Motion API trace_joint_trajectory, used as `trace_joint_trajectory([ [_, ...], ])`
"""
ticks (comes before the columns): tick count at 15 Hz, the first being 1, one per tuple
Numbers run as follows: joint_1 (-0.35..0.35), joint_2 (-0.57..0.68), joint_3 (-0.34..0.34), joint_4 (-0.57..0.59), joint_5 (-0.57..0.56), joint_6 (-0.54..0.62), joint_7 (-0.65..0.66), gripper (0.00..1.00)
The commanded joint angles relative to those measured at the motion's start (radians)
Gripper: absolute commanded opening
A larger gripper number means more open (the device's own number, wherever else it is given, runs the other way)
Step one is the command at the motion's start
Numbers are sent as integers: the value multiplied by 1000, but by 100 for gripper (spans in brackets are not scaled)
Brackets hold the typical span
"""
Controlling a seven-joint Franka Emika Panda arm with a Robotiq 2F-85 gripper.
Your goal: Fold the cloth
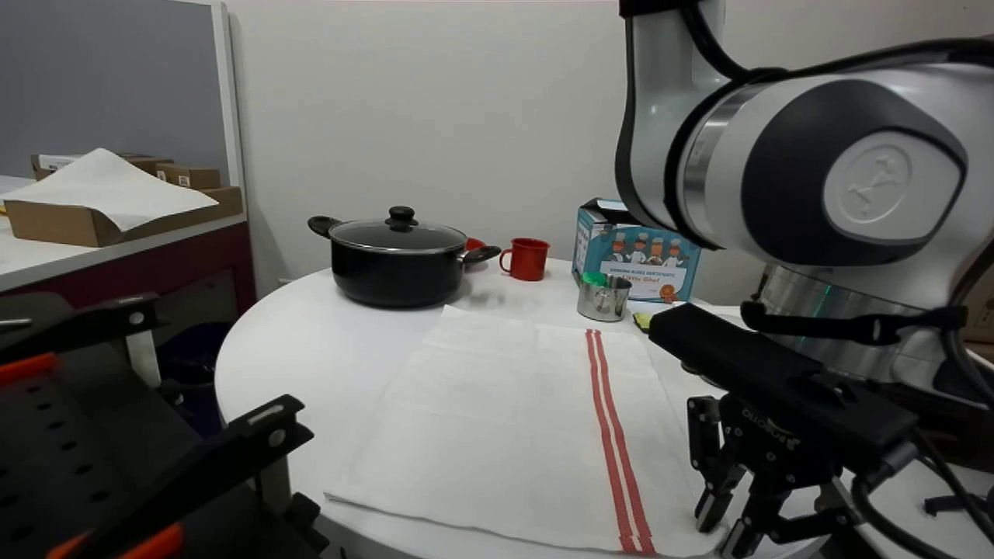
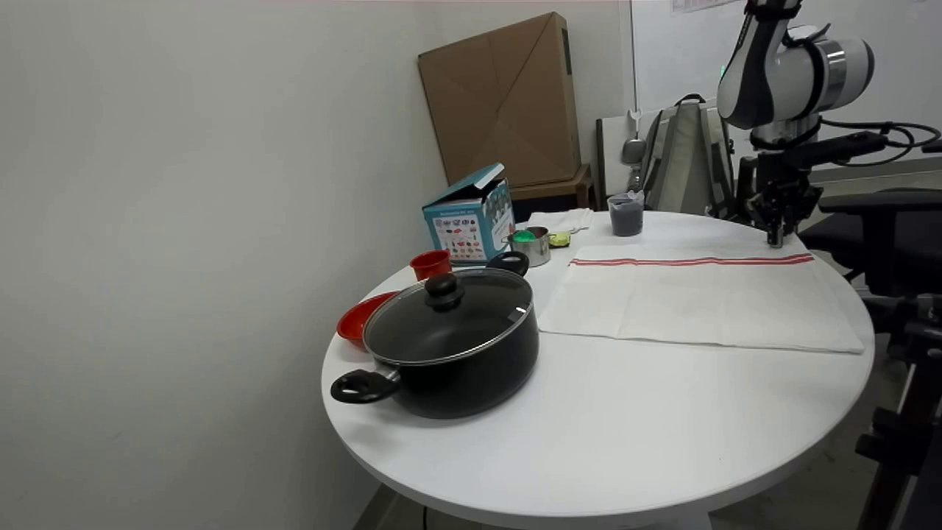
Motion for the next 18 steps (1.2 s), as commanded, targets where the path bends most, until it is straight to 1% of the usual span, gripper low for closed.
trace_joint_trajectory([
  [1, -28, 37, 8, 29, 3, 4, -20, 5],
  [3, -34, 23, 13, 21, 6, 3, -21, 5],
  [4, -37, 17, 15, 16, 7, 2, -23, 7],
  [6, -40, -11, 23, -1, 7, -15, -27, 8],
  [12, -38, -94, 60, -72, 15, -43, -66, 7],
  [18, -23, -183, 106, -115, 43, -96, -69, 8],
])
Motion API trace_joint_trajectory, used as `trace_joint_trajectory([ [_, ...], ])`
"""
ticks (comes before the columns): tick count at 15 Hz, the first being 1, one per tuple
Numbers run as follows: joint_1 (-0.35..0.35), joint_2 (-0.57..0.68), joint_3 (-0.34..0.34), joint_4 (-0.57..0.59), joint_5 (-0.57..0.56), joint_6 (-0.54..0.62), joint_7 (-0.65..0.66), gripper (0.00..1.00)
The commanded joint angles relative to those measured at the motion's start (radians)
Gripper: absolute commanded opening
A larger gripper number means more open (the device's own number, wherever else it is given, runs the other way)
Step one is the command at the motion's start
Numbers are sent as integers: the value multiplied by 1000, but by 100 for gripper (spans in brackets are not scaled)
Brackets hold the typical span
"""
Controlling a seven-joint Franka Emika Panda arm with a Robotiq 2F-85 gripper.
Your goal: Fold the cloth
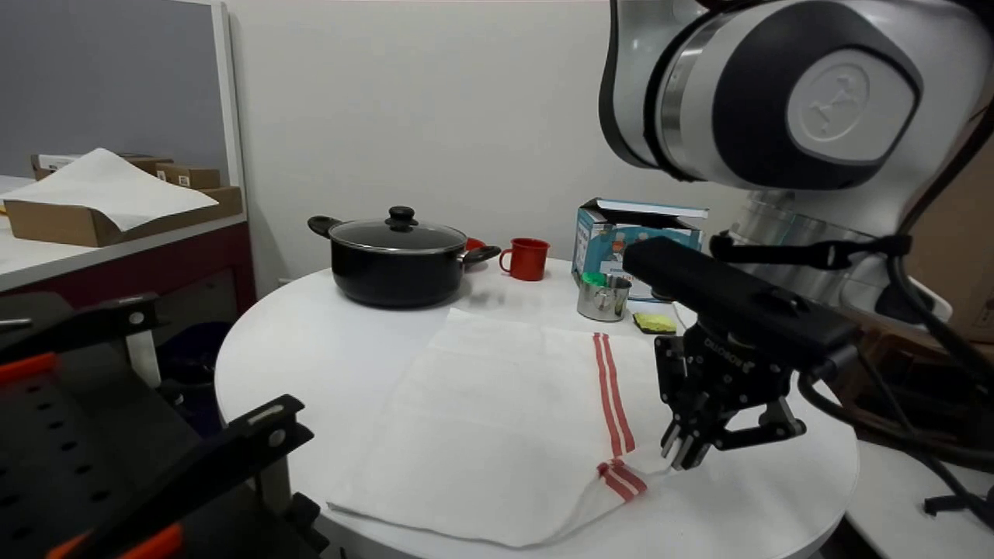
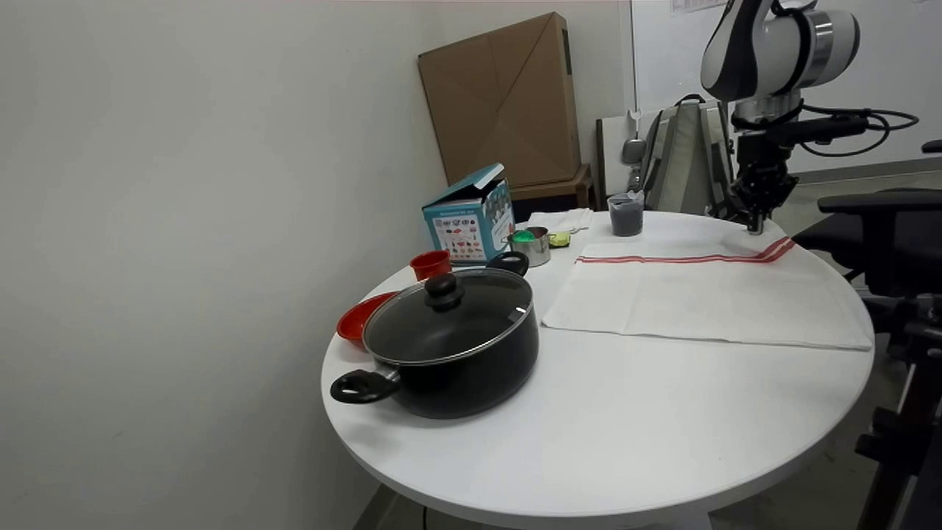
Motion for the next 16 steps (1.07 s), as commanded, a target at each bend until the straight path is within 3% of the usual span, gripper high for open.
trace_joint_trajectory([
  [1, 3, -85, 20, -54, 39, -41, -34, 8],
  [16, 59, -89, 21, 69, 253, -138, 60, 7],
])
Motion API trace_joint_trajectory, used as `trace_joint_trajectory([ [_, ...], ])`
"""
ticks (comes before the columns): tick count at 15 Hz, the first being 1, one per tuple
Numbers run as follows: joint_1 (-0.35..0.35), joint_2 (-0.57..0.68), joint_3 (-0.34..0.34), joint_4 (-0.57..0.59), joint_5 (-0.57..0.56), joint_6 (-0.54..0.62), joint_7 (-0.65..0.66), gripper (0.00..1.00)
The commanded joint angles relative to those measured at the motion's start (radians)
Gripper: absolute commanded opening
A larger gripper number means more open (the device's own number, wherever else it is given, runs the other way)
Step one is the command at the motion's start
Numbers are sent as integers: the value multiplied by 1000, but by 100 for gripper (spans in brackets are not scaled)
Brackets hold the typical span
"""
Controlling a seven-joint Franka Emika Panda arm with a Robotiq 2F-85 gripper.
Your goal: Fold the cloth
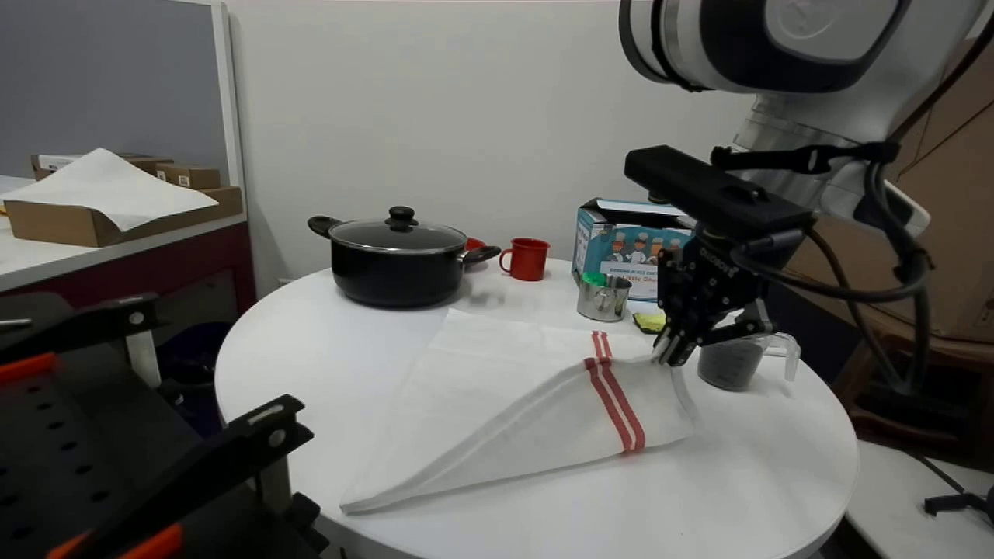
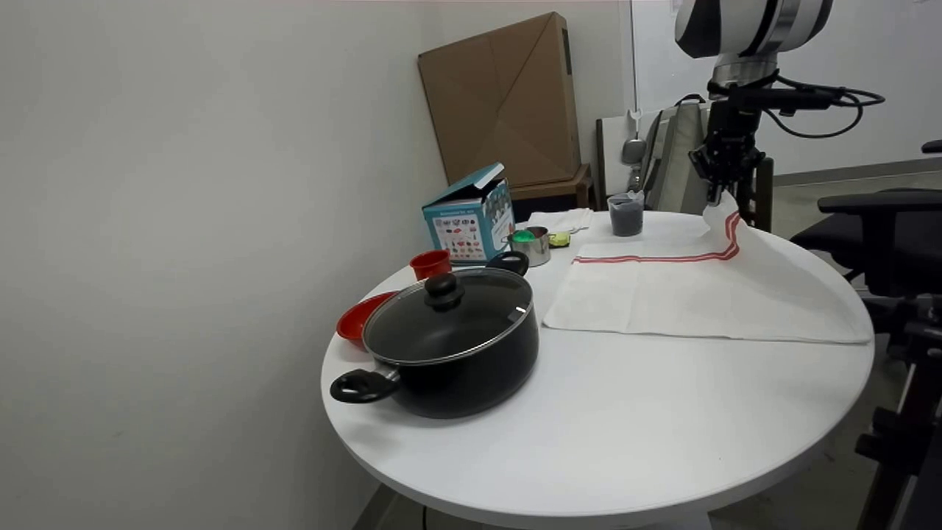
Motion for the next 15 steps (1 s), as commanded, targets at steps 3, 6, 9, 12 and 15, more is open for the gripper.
trace_joint_trajectory([
  [3, 47, 24, -10, 91, 75, -64, 72, 7],
  [6, 72, 46, -16, 150, 91, -87, 127, 7],
  [9, 93, 79, -25, 205, 99, -99, 195, 7],
  [12, 98, 119, -35, 253, 108, -107, 264, 7],
  [15, 89, 157, -44, 290, 122, -122, 316, 7],
])
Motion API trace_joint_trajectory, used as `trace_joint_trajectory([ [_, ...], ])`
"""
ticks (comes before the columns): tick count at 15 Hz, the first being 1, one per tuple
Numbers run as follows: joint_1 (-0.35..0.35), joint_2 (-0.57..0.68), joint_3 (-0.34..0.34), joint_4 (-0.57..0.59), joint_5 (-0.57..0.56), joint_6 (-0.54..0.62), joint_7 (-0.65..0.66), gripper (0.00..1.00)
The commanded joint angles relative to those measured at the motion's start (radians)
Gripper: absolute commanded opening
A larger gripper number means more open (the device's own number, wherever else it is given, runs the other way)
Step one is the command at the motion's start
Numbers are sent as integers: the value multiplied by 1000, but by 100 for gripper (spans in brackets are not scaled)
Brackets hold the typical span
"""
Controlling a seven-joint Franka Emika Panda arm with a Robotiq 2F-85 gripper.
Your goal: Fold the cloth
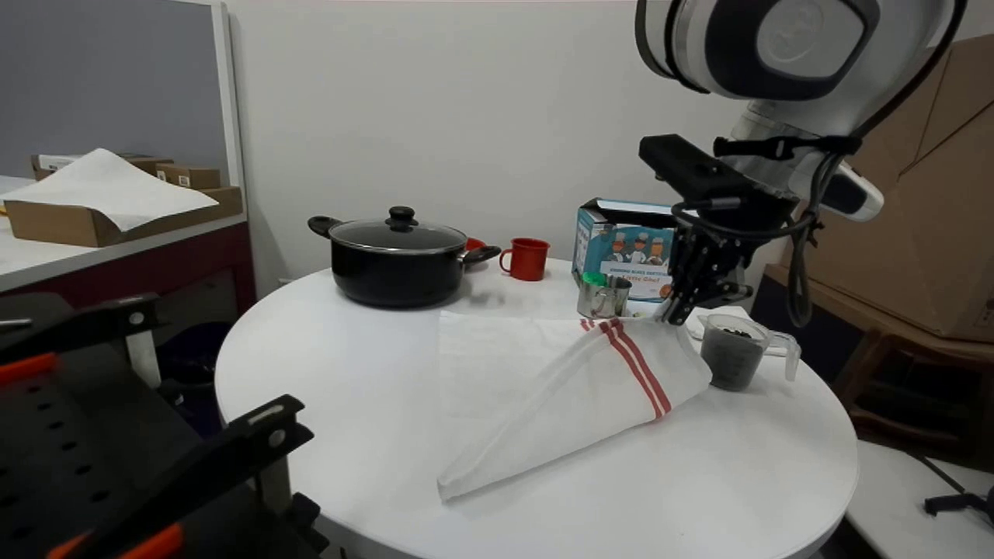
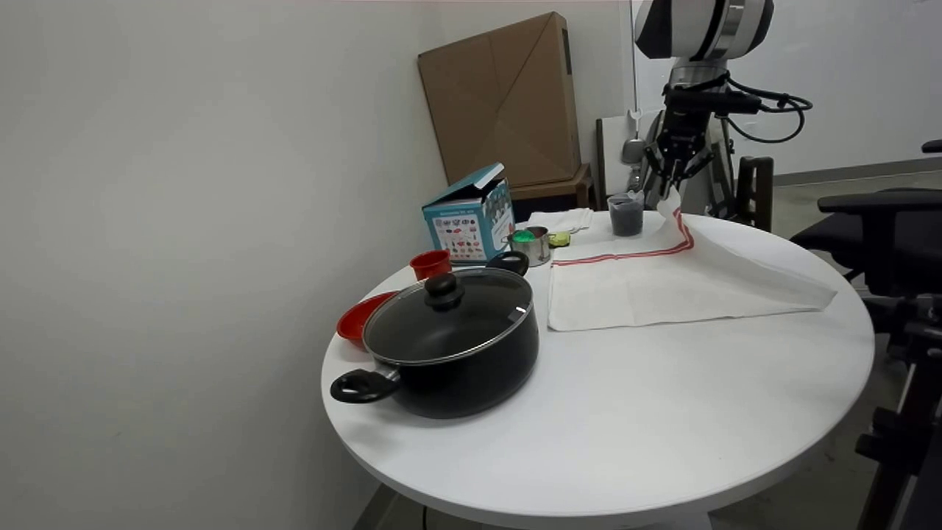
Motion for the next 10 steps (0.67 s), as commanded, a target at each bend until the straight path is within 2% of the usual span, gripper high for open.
trace_joint_trajectory([
  [1, 3, 63, -29, 85, 40, -54, 67, 7],
  [10, 22, 79, -44, 188, 65, -88, 189, 6],
])
